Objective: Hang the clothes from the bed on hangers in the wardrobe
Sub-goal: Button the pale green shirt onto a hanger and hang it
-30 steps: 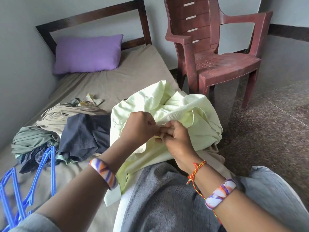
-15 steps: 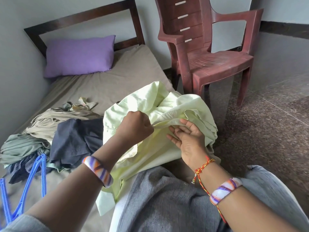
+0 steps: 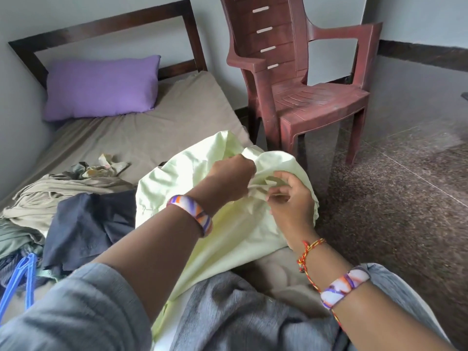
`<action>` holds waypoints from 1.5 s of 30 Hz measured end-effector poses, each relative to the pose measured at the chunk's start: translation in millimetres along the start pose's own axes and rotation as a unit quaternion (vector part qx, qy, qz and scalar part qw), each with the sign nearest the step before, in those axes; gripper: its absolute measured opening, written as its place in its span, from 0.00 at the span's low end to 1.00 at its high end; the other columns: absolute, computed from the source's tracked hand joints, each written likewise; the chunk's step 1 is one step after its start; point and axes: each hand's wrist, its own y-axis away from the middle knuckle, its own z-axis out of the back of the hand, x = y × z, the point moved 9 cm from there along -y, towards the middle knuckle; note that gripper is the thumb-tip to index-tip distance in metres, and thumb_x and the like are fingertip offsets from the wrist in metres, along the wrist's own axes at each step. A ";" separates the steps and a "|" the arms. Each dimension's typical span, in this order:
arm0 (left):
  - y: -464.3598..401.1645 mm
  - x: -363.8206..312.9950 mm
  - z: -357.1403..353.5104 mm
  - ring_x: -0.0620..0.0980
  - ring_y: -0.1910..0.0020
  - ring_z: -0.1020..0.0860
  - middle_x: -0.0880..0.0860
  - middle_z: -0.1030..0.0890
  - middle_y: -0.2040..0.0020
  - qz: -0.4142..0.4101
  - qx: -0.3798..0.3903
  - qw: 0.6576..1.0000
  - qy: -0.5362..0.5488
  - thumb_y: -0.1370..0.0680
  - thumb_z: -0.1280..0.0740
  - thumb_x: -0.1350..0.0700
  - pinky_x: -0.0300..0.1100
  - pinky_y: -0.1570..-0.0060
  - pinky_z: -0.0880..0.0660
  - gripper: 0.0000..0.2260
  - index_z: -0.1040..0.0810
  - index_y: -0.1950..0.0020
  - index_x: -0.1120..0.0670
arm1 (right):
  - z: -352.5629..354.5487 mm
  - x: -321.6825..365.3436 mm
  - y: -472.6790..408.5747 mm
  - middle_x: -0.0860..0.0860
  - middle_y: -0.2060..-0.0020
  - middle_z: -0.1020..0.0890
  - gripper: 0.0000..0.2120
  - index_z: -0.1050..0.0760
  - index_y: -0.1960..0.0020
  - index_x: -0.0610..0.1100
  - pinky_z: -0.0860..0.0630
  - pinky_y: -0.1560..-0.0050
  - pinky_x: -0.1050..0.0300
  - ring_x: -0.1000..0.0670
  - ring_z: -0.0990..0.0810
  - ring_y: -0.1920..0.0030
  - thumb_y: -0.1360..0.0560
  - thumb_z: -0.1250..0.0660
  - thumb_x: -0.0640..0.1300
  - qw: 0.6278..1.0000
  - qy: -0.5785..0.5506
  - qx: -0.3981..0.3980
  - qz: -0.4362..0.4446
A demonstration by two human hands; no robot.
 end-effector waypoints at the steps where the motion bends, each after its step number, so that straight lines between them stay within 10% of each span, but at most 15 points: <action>1: -5.0 5.1 0.6 0.57 0.45 0.23 0.56 0.23 0.44 0.009 -0.005 1.000 0.023 0.24 0.35 0.58 0.47 0.53 0.27 0.12 0.23 0.40 0.56 | 5.7 1.9 -6.5 0.50 0.57 0.21 0.24 0.25 0.40 0.51 0.28 0.53 0.62 0.52 0.23 0.57 0.30 0.34 0.30 0.996 0.077 -0.004 0.036; 5: -17.0 41.4 7.6 0.59 0.52 0.21 0.59 0.18 0.53 0.049 -0.066 0.987 0.137 0.25 0.38 0.65 0.46 0.51 0.24 0.09 0.18 0.52 0.60 | 1.8 -17.0 -41.6 0.45 0.41 0.27 0.29 0.32 0.31 0.52 0.38 0.38 0.54 0.45 0.31 0.38 0.31 0.30 0.44 0.952 0.289 0.084 0.046; 10: -5.6 91.3 -4.0 0.54 0.55 0.21 0.58 0.17 0.55 0.152 -0.128 0.926 0.321 0.25 0.39 0.69 0.34 0.62 0.34 0.10 0.18 0.53 0.62 | 17.1 -14.8 -70.1 0.55 0.71 0.25 0.10 0.20 0.69 0.48 0.31 0.65 0.60 0.54 0.25 0.66 0.40 0.29 0.54 0.980 0.183 0.073 0.038; 14: -0.2 97.5 -5.2 0.38 0.73 0.28 0.47 0.24 0.70 0.119 -0.147 0.911 0.366 0.27 0.28 0.55 0.28 0.72 0.36 0.07 0.18 0.60 0.59 | 26.7 -15.5 -90.6 0.48 0.70 0.25 0.09 0.22 0.58 0.36 0.32 0.69 0.64 0.54 0.26 0.67 0.34 0.25 0.39 0.983 0.044 0.164 -0.063; 21: -8.8 64.6 -10.2 0.47 0.60 0.24 0.50 0.25 0.48 -0.037 0.004 0.978 0.205 0.37 0.21 0.52 0.35 0.61 0.29 0.27 0.23 0.40 0.52 | 31.3 9.3 -122.1 0.47 0.64 0.20 0.14 0.22 0.53 0.37 0.28 0.71 0.67 0.53 0.24 0.66 0.33 0.25 0.46 0.963 0.102 0.235 -0.087; 26: -28.8 86.5 0.3 0.57 0.54 0.20 0.55 0.18 0.52 0.034 -0.077 0.986 0.141 0.29 0.28 0.60 0.44 0.51 0.24 0.08 0.17 0.51 0.54 | 33.3 5.6 -135.1 0.43 0.61 0.18 0.25 0.24 0.56 0.26 0.26 0.59 0.57 0.49 0.25 0.61 0.37 0.24 0.49 0.973 0.124 0.188 -0.038; 29: -31.9 101.2 5.9 0.57 0.64 0.23 0.58 0.20 0.64 0.205 -0.112 0.923 0.306 0.27 0.35 0.61 0.41 0.67 0.28 0.07 0.20 0.60 0.62 | 33.0 3.5 -138.2 0.42 0.70 0.23 0.22 0.26 0.65 0.32 0.28 0.65 0.64 0.52 0.27 0.70 0.33 0.27 0.52 0.984 0.099 0.149 -0.017; 31: -33.0 90.7 -5.0 0.50 0.79 0.27 0.54 0.25 0.78 0.271 -0.087 0.807 0.517 0.28 0.36 0.63 0.33 0.79 0.35 0.10 0.24 0.69 0.63 | 34.7 1.6 -141.3 0.44 0.73 0.28 0.22 0.28 0.67 0.31 0.34 0.73 0.65 0.53 0.31 0.73 0.28 0.29 0.50 0.980 0.170 0.106 0.020; 34: -40.1 70.8 -22.5 0.48 0.79 0.28 0.53 0.25 0.75 0.301 -0.034 0.711 0.634 0.28 0.32 0.60 0.35 0.75 0.31 0.09 0.25 0.67 0.59 | 40.6 -5.9 -147.5 0.44 0.73 0.26 0.20 0.24 0.64 0.31 0.34 0.67 0.58 0.47 0.27 0.67 0.27 0.31 0.49 0.957 0.283 0.039 0.048; 37: -51.2 63.2 -33.7 0.54 0.63 0.21 0.57 0.21 0.59 0.283 0.016 0.762 0.582 0.29 0.27 0.53 0.43 0.56 0.22 0.11 0.21 0.54 0.60 | 51.4 -10.7 -147.5 0.45 0.59 0.18 0.12 0.19 0.56 0.43 0.26 0.52 0.53 0.41 0.21 0.53 0.28 0.31 0.52 0.934 0.352 -0.039 0.038; 39: -56.2 59.6 -34.6 0.51 0.64 0.24 0.54 0.23 0.62 0.250 0.037 0.804 0.538 0.28 0.28 0.52 0.37 0.61 0.24 0.16 0.21 0.48 0.62 | 51.1 5.8 -132.8 0.46 0.55 0.18 0.10 0.19 0.54 0.47 0.26 0.47 0.48 0.42 0.21 0.50 0.29 0.30 0.52 0.935 0.337 -0.078 0.081; 45: -57.0 58.5 -33.2 0.47 0.73 0.34 0.51 0.31 0.71 0.219 0.007 0.840 0.497 0.29 0.27 0.53 0.37 0.71 0.36 0.15 0.30 0.69 0.56 | -5.6 -5.1 -72.6 0.52 0.65 0.16 0.02 0.16 0.59 0.44 0.21 0.57 0.58 0.55 0.19 0.63 0.30 0.28 0.43 0.978 0.184 0.090 0.033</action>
